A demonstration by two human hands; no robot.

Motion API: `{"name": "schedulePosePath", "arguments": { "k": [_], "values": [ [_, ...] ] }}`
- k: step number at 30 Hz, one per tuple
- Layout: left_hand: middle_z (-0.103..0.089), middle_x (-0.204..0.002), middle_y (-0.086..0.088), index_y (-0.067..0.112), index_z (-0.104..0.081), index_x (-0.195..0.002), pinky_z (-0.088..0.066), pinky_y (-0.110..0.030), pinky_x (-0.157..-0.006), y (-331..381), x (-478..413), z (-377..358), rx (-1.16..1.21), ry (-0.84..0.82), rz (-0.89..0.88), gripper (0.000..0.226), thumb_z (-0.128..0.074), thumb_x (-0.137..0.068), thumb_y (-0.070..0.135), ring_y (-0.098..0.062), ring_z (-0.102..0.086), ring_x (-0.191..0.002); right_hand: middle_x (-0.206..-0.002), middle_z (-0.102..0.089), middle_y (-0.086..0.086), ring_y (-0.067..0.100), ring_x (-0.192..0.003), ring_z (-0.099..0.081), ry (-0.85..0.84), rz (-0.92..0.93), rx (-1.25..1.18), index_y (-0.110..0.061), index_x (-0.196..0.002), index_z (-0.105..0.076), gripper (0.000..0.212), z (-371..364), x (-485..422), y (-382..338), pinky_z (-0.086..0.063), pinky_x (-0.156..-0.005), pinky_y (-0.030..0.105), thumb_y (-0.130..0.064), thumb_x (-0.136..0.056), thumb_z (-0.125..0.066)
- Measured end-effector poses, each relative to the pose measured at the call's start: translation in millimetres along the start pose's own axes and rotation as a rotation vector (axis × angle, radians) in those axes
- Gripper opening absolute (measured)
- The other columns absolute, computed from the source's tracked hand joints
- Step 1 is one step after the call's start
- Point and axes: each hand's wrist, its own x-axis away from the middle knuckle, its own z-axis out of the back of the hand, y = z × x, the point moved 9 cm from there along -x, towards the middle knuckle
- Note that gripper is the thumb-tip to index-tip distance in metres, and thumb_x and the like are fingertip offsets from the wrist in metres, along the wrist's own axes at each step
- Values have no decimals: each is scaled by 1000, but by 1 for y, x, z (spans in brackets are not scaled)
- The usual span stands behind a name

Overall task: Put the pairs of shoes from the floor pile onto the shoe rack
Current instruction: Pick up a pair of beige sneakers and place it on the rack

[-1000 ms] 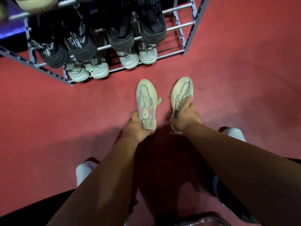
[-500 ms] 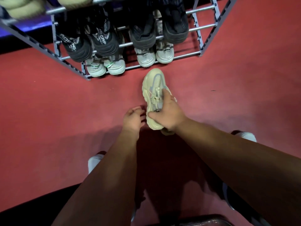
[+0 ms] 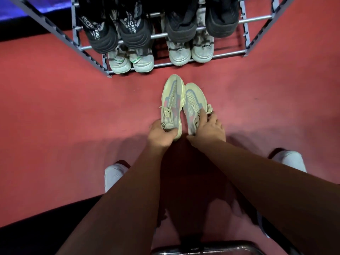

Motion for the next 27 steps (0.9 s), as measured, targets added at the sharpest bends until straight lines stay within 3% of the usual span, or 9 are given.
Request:
{"name": "schedulePosePath", "arguments": {
  "k": [2, 4, 6, 8, 15, 20, 25, 27],
  "values": [
    [-70, -105, 6, 32, -69, -109, -58, -37, -94, -2, -5, -4, -96, 25, -11, 57, -75, -58, 57, -18, -67, -106, -158, -30, 18, 37, -141, -41, 8, 22, -32, -23, -168, 1, 122, -5, -1, 2, -35, -115, 46, -68, -80, -70],
    [-61, -123, -2, 22, -61, -127, -52, -40, -103, 8, 1, -4, -145, 30, -20, 75, -79, -63, 56, -22, -59, -119, -151, -37, 15, 36, -136, -44, 30, 58, -56, -22, -168, 2, 121, -5, -2, 0, -37, -113, 46, -66, -82, -70],
    [-50, -136, -9, 12, -48, -141, -46, -40, -109, 15, 1, -5, -198, 42, -41, 95, -86, -66, 57, -27, -52, -128, -148, -38, 14, 35, -135, -45, 23, 67, -49, -18, -168, 5, 128, -4, -5, 0, -37, -112, 45, -70, -80, -72],
    [-47, -139, -13, 6, -44, -142, -45, -41, -109, 21, 0, -7, -252, 58, -46, 101, -89, -67, 55, -32, -52, -129, -149, -37, 13, 34, -135, -45, 9, 70, -12, -15, -168, 9, 138, -5, -6, -1, -37, -113, 45, -74, -76, -75],
    [-50, -135, -11, 6, -50, -138, -49, -32, -94, 28, 5, 4, -184, 56, 108, 85, -92, -69, 35, -33, -61, -119, -158, -30, 11, 35, -139, -42, -42, 47, -125, -20, -168, 3, 118, 6, -5, 6, -43, -109, 48, -38, -83, -76],
    [-59, -130, -9, 9, -60, -133, -50, -31, -88, 40, 26, 26, -179, -45, 183, 74, -92, -70, 32, -29, -67, -107, -155, -39, 17, 40, -139, -41, -81, 90, -70, -22, -163, -16, 108, 61, 7, 16, -39, -113, 46, -49, -77, -76],
    [-66, -88, -1, 13, -68, -117, -49, -30, -73, 68, 83, 56, -232, -105, 162, 54, -92, -69, 23, -23, -63, -74, -147, -49, 17, 40, -137, -43, -20, 64, 24, -11, -148, -38, 94, 130, 45, 22, -41, -109, 44, -56, -76, -77],
    [-67, -93, -2, 13, -69, -118, -51, -31, -69, 81, 111, 73, -287, -92, 141, 60, -93, -63, 24, -23, -64, -74, -145, -51, 16, 39, -136, -44, -6, 65, 52, -10, -147, -39, 92, 157, 68, 22, -43, -107, 43, -59, -78, -76]
  ]
}}
